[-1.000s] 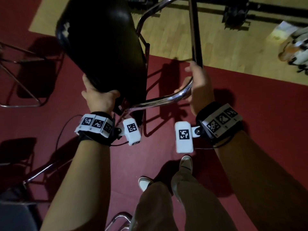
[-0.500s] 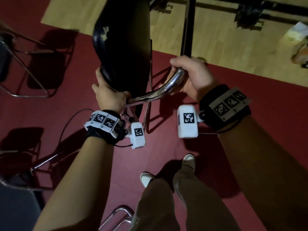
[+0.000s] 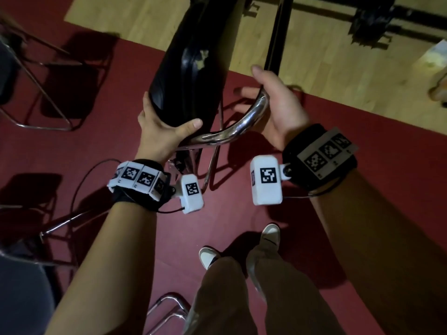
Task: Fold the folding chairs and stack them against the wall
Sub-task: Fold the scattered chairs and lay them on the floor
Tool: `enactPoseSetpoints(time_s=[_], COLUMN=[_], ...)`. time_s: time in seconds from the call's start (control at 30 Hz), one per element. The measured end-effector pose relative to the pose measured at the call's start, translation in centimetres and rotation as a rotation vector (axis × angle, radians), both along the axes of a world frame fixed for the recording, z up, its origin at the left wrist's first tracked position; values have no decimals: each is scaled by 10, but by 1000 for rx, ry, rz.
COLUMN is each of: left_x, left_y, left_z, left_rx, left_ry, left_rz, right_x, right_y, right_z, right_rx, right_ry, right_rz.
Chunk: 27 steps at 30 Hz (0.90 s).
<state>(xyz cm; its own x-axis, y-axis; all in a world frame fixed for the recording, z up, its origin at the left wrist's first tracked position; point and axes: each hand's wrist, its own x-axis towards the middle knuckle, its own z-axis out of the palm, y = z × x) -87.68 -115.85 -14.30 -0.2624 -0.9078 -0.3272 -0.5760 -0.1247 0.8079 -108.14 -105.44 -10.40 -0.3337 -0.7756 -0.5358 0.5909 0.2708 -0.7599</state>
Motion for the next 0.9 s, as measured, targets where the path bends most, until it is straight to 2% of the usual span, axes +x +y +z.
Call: enactPoseSetpoints(time_s=[0.1, 0.17, 0.33, 0.53, 0.7, 0.9], left_x=[8, 9, -7, -35, -51, -46], left_y=[-1, 2, 8, 31, 55, 82], left_z=[5, 10, 5, 0, -6, -29], left_rx=[76, 105, 119, 147, 161, 130], left_ry=[190, 230, 214, 286, 322, 246], left_rz=[-6, 53, 109, 55, 43, 10], right_x=[4, 1, -16, -27, -42, -38], right_y=[-4, -1, 12, 16, 35, 65], right_z=[-4, -7, -12, 0, -9, -27], right_rx=[-65, -115, -194, -250, -246, -217], right_ry=[-40, -78, -128, -19, -87, -168], right_rz=[-29, -89, -121, -80, -108, -152])
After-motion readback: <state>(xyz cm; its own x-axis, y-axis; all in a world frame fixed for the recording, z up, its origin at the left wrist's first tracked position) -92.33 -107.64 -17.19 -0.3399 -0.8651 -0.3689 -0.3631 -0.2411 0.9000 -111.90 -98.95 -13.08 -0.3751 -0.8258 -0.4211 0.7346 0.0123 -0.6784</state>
